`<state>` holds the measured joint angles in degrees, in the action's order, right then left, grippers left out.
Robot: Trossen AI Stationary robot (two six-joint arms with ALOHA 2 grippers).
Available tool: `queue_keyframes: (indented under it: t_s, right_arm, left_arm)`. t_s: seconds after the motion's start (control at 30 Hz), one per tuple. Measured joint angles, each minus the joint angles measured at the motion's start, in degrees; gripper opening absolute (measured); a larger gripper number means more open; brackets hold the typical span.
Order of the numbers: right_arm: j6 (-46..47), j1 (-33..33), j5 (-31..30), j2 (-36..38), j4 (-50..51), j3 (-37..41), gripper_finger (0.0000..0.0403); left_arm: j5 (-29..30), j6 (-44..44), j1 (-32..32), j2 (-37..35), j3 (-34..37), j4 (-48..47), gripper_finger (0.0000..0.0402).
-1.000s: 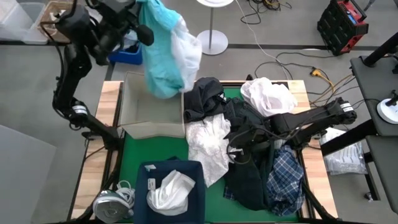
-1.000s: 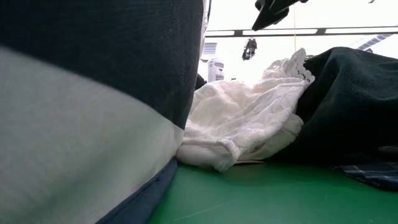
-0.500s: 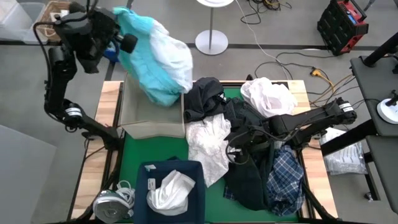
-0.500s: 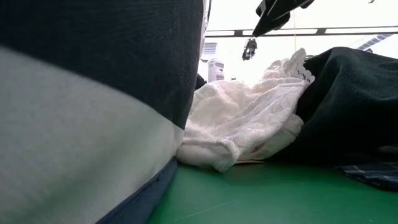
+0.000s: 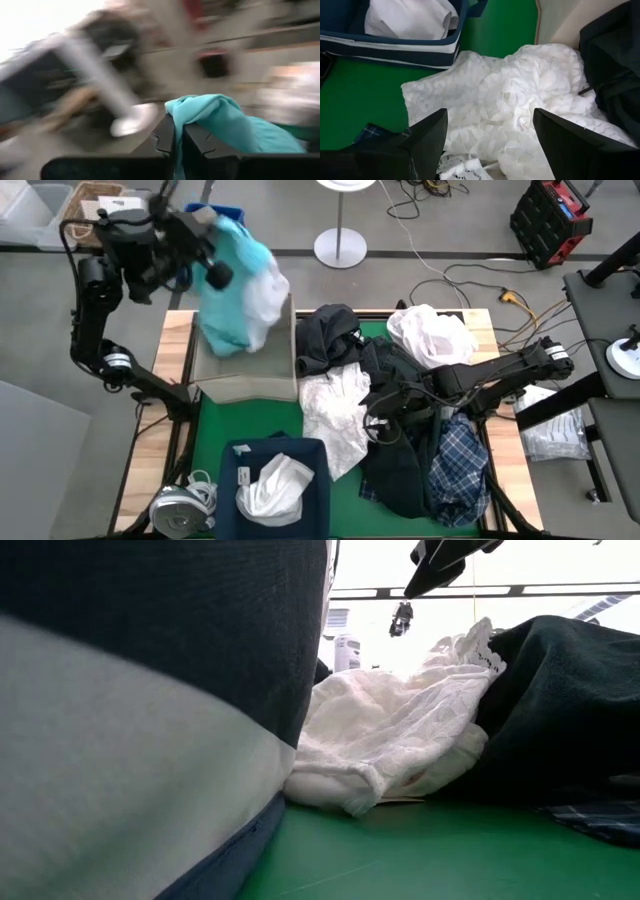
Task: Sort clothes
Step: Put the light blue short pants into the white laundry organizer
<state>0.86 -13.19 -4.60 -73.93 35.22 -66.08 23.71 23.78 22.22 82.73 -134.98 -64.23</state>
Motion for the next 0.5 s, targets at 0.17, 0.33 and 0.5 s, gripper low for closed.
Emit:
queue_keyframes:
  t_s: [0.17, 0.33, 0.5]
  right_arm:
    - [-0.4, 0.0, 0.0, 0.0, 0.0, 0.0, 0.0278]
    - [-0.4, 0.0, 0.0, 0.0, 0.0, 0.0, 0.0271]
    - [-0.3, 0.0, 0.0, 0.0, -0.2, 0.0, 0.0272]
  left_arm:
    - [-13.4, -4.7, -0.1, 1.2, 0.1, -15.5, 0.0]
    - [12.9, -21.6, 0.2, 3.2, 0.4, -26.2, 0.0]
    - [23.2, -22.5, 0.2, 3.2, 1.3, -24.1, 0.0]
